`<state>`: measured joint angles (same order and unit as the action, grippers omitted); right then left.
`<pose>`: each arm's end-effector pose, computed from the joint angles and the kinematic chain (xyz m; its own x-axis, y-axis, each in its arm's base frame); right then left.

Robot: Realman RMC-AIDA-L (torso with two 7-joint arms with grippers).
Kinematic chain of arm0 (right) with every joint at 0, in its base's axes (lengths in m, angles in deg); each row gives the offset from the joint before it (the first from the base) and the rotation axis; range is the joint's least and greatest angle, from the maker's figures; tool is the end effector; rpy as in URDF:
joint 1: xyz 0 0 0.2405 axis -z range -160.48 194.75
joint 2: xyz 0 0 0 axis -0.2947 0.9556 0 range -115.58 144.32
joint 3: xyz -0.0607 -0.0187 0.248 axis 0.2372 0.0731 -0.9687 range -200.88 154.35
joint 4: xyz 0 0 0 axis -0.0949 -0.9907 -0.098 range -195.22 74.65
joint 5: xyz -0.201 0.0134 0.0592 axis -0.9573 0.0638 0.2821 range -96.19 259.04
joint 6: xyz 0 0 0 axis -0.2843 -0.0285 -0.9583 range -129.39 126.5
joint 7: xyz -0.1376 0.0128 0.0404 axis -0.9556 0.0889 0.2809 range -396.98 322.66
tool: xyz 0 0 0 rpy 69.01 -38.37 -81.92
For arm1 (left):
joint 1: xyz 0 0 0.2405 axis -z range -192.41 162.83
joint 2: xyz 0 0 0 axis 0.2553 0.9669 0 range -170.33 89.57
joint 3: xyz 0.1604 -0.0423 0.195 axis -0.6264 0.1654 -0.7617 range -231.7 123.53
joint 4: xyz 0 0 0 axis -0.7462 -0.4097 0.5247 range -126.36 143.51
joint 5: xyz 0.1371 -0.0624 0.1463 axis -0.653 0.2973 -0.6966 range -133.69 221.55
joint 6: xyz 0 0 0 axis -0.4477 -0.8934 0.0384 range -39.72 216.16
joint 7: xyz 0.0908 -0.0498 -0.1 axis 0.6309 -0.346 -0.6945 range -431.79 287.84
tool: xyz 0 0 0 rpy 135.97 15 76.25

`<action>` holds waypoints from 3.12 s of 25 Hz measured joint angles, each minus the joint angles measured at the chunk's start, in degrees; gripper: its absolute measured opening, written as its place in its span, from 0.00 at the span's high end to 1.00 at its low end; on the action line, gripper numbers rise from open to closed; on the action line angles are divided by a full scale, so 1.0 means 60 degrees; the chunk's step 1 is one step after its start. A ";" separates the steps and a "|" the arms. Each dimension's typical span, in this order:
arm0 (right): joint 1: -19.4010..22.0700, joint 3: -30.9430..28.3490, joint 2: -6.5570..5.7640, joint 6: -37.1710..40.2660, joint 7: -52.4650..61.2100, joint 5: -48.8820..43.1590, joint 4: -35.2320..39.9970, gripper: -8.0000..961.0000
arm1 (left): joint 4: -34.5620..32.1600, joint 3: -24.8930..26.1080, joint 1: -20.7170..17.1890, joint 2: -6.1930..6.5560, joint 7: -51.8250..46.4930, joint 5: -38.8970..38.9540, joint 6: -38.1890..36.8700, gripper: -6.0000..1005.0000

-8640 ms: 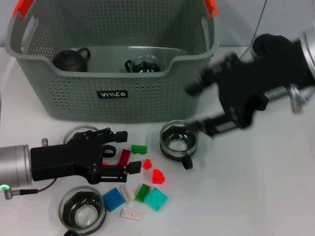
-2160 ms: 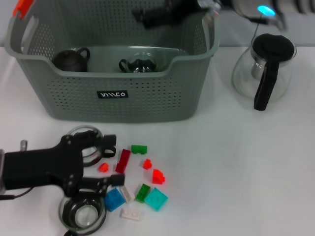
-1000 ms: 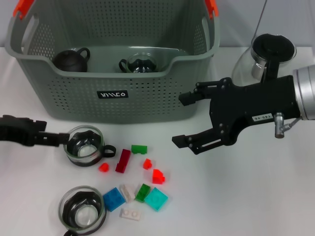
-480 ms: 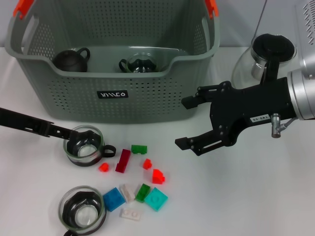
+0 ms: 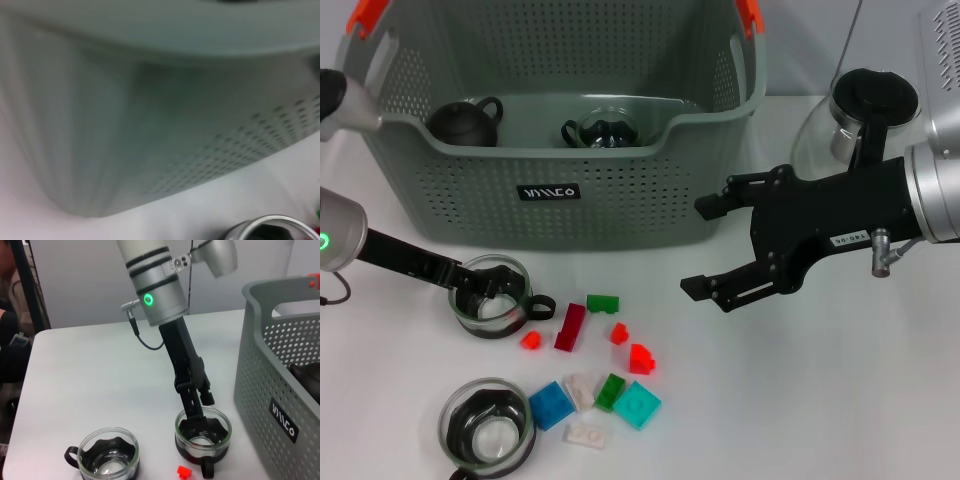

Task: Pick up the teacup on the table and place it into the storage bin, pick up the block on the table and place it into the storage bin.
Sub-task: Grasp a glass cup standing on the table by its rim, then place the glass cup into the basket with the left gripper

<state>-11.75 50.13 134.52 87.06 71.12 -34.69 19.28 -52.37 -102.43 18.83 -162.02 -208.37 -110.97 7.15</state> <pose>0.1309 0.3319 0.0032 0.9806 -0.1002 -0.1687 -0.1231 -0.9837 -0.1315 -0.2821 0.3618 0.0291 0.4994 0.8613 0.0939 0.7909 -0.4090 -0.4553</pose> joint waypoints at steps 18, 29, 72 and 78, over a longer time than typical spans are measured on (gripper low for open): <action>-0.0133 -0.0091 0.0000 -0.0045 -0.0030 -0.0175 -0.0088 0.02 | 0.0276 -0.0227 0.0036 -0.0123 -0.0038 -0.0229 0.0612 0.07; -0.0258 -0.0103 0.0000 -0.0052 -0.0031 -0.0174 -0.0254 0.02 | 0.0299 -0.0590 0.0017 -0.0128 0.0047 -0.0318 0.0851 0.16; -0.0396 -0.1298 -0.0244 0.0766 -0.0024 -0.0772 -0.1595 0.02 | -0.2473 0.1978 0.0586 0.0783 0.1084 0.6570 -0.4705 0.94; -0.0507 -0.1353 -0.0222 0.0819 -0.0023 -0.0934 -0.1911 0.02 | -0.1881 0.0631 0.1649 0.1058 0.0869 0.4384 -0.0995 0.94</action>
<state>-14.79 42.01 133.19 91.97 70.98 -40.29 7.81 -63.66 -98.65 28.72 -155.67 -203.16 -84.66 1.18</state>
